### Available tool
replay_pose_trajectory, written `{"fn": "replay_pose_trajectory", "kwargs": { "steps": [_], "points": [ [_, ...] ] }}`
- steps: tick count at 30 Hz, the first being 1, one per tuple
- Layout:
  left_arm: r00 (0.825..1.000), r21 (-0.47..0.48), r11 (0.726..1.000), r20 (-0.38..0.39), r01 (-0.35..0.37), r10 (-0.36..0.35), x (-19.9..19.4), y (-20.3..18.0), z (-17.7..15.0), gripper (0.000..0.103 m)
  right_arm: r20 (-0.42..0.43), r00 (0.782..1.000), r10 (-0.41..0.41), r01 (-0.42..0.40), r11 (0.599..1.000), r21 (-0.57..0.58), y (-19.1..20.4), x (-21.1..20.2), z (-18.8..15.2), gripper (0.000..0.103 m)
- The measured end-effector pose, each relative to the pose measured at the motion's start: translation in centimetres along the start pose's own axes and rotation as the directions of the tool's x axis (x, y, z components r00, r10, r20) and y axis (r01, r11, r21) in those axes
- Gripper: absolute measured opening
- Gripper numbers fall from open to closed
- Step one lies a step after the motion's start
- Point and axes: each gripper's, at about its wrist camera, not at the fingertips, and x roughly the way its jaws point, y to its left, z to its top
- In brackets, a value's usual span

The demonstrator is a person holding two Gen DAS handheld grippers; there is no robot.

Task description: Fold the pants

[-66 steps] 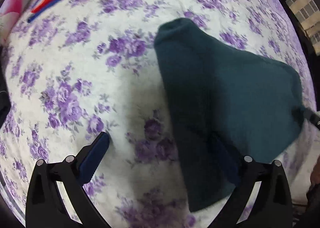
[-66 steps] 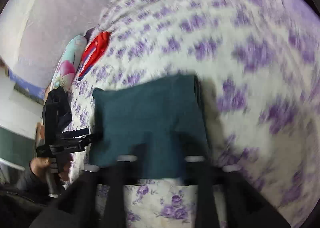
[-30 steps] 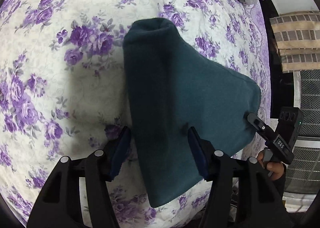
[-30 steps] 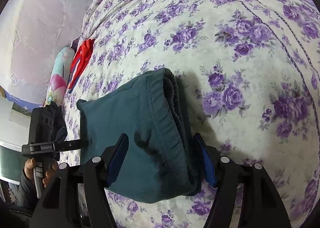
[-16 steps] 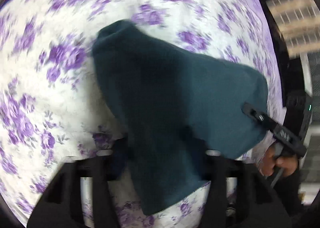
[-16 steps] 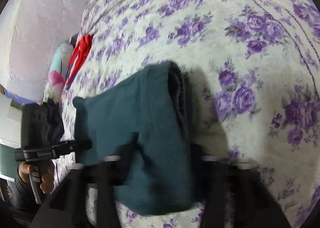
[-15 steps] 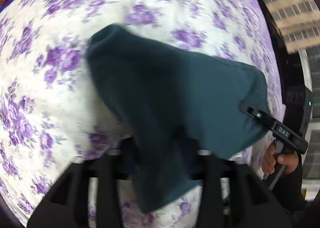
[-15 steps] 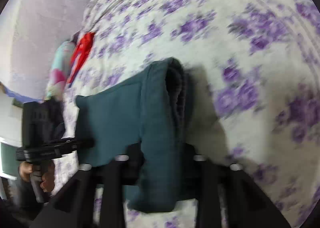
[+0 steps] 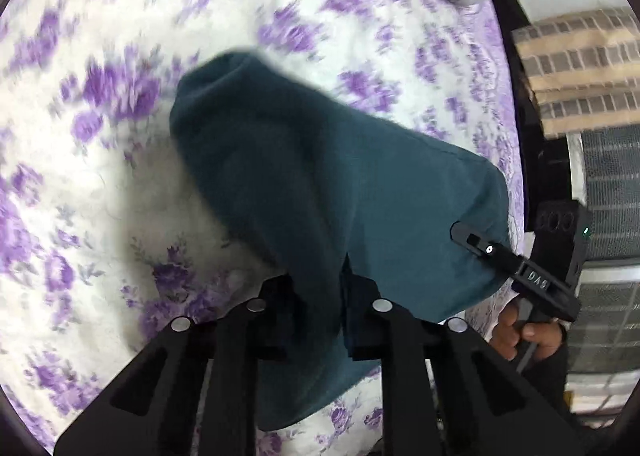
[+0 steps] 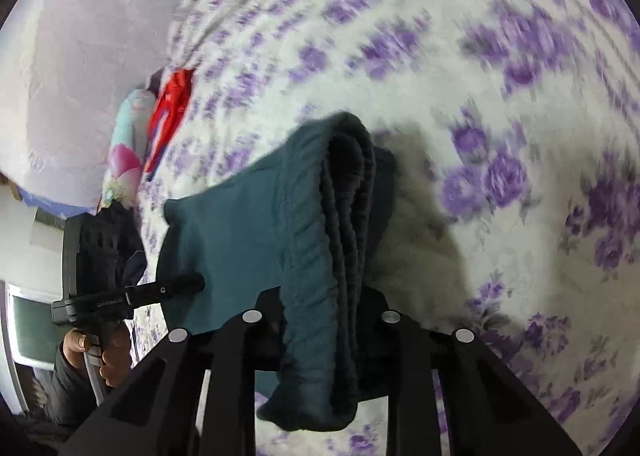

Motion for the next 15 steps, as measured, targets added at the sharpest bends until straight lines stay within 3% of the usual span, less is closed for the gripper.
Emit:
{"fn": "replay_pose_trajectory", "kwargs": {
  "steps": [6,9,12,15],
  "points": [
    [0.987,0.049,0.999,0.163,-0.010,0.002,-6.9,-1.6,0.7,0.015,0.050,0.996,0.073,-0.064,0.984,-0.166,6.3,-2.6,2.0,0.022],
    [0.968,0.043,0.999,0.252,-0.022,0.011,-11.0,-0.7,1.7,0.016,0.073,0.990,0.123,-0.102,0.963,-0.251,10.2,-2.7,4.4,0.022],
    [0.941,0.039,0.996,0.332,-0.080,0.062,-14.9,0.6,3.4,0.016,0.078,0.985,0.156,-0.121,0.934,-0.335,14.6,-1.6,7.6,0.022],
    [0.922,-0.002,0.996,0.377,-0.090,0.084,-17.8,2.7,4.7,0.016,0.077,0.981,0.179,-0.132,0.902,-0.411,18.8,0.2,10.7,0.022]
  ]
}}
